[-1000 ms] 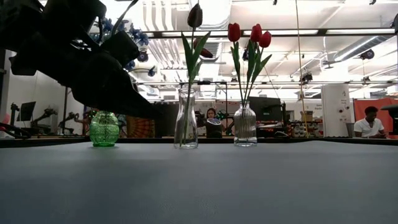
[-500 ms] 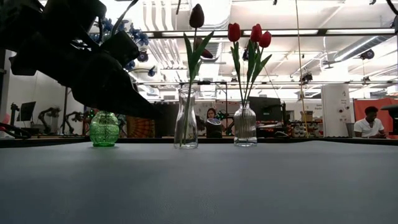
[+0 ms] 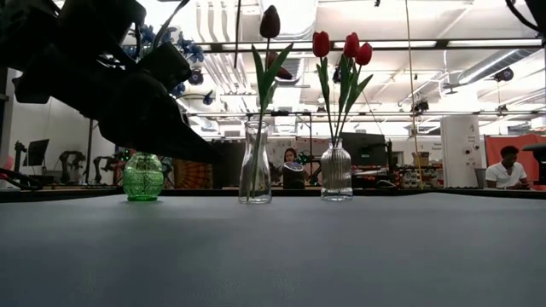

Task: Sort flowers into vase by color
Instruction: Put the dark red tulip into the bottom transparent vase

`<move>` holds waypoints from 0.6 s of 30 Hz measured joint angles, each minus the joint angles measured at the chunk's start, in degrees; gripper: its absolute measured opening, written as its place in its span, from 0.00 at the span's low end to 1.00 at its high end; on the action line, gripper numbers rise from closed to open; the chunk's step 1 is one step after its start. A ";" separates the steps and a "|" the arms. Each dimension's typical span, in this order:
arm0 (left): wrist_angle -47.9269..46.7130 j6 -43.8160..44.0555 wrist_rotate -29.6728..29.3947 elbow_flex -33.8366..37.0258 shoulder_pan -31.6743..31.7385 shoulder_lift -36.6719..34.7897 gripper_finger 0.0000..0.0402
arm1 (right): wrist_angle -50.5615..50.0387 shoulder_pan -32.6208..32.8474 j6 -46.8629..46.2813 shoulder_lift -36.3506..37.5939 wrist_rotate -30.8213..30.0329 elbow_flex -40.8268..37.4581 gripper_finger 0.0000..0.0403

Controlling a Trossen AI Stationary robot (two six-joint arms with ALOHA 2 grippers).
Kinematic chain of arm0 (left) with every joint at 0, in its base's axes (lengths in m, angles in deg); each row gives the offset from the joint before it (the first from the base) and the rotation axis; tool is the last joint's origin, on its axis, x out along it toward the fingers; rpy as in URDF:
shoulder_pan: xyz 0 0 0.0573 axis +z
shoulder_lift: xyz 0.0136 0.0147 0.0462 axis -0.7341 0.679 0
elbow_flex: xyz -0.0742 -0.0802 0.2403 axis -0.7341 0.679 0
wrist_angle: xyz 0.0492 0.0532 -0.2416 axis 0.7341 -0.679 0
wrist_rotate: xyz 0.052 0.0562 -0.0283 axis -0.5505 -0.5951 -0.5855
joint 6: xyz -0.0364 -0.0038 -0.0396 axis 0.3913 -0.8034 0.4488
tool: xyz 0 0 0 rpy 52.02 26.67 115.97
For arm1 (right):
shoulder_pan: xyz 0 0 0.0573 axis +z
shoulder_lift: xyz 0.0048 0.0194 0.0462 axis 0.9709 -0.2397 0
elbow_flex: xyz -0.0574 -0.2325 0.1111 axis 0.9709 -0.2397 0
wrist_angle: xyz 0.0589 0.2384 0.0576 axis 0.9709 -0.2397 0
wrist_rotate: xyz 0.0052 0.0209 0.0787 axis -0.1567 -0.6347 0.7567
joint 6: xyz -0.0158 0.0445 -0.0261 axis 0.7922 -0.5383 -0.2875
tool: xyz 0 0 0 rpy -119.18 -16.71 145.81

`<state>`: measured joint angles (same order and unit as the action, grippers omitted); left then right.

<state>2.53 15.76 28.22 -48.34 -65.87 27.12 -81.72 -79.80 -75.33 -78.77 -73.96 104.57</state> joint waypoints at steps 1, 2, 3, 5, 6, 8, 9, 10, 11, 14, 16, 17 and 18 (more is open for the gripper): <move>0.00 -0.10 -0.15 0.00 -0.02 0.00 0.57 | -0.10 -0.37 0.00 -0.28 0.00 -0.01 0.03; 0.02 -0.10 -0.72 0.00 -0.02 0.00 0.57 | -0.13 -0.75 0.01 -0.53 0.01 -0.14 0.03; 0.01 -0.10 -1.21 0.00 0.00 0.00 0.57 | -0.22 -1.02 0.01 -0.98 0.01 -0.28 0.03; 0.03 -0.03 -1.40 0.00 0.00 0.00 0.57 | -0.81 -1.53 0.01 -1.55 0.02 -0.39 0.03; 0.01 0.00 -1.41 0.00 0.00 0.02 0.57 | -1.49 -1.71 0.14 -1.94 0.02 -0.44 0.03; 0.04 0.07 -1.42 0.00 0.00 0.02 0.57 | -1.82 -1.91 0.59 -2.50 0.01 -0.44 0.03; 0.04 0.12 -1.42 0.00 0.00 0.02 0.57 | -2.47 -2.01 0.62 -2.56 0.03 -0.49 0.03; 0.07 0.12 -1.44 0.00 0.00 0.02 0.57 | -2.96 -2.15 0.65 -2.57 0.03 -0.64 0.03; 0.09 0.12 -1.46 0.00 0.00 0.02 0.57 | -2.88 -2.18 0.94 -2.86 0.02 -0.74 0.03; 0.09 0.15 -1.94 0.00 0.00 0.02 0.57 | -3.55 -2.38 1.49 -3.01 0.01 -1.10 0.03; 0.09 0.15 -1.96 0.00 0.00 0.02 0.57 | -3.32 -2.52 1.48 -3.04 0.01 -1.91 0.03; 0.09 0.17 -1.96 0.00 0.00 0.02 0.57 | -3.32 -2.57 1.47 -3.04 0.01 -2.28 0.03; 0.11 0.20 -1.96 0.00 0.00 0.02 0.57 | -3.35 -2.66 1.47 -3.04 0.01 -2.59 0.03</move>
<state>2.64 15.96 26.25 -48.34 -65.86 27.14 -85.06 -82.46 -73.85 -81.81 -73.96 101.97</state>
